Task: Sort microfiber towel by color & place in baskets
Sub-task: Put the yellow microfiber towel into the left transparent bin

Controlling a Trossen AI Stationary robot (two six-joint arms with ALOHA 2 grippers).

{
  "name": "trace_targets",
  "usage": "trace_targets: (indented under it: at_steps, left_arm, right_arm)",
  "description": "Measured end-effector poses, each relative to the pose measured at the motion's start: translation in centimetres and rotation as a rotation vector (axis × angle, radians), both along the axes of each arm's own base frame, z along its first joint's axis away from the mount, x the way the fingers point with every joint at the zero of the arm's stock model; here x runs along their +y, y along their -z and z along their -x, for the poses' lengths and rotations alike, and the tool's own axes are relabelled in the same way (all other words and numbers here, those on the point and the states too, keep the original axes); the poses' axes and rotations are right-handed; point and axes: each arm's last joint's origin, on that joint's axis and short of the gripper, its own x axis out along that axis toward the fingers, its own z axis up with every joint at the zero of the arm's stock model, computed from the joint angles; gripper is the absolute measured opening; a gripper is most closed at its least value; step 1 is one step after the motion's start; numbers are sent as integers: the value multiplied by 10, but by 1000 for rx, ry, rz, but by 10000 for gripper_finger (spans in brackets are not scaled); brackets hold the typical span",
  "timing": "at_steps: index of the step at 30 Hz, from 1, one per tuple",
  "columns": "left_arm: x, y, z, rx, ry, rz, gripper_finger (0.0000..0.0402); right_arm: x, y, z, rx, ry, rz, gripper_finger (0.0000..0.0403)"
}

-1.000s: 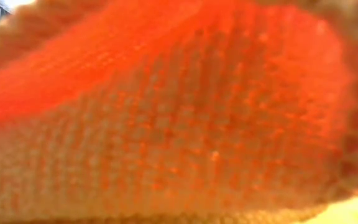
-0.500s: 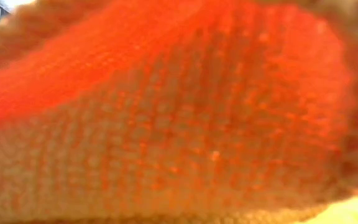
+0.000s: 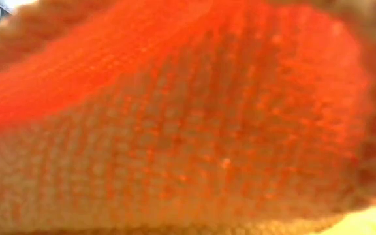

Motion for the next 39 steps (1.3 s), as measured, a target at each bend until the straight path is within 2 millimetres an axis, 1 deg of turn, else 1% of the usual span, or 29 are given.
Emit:
trace_targets:
  at_steps: [6,8,12,17,39]
  left_arm:
    - [8,5,4,4,-5,23,139]
    - [8,2,6,-7,-12,19,139]
    - [4,-11,10,-49,-27,-14,139]
    - [2,-19,13,-73,-32,-34,139]
    - [0,-20,13,-78,-29,-19,139]
  right_arm:
    - [0,0,0,1,-1,1,148]
    - [0,0,0,1,-1,1,148]
    - [0,0,0,1,-1,1,148]
    - [0,0,0,1,-1,1,148]
    - [0,0,0,-4,7,-6,148]
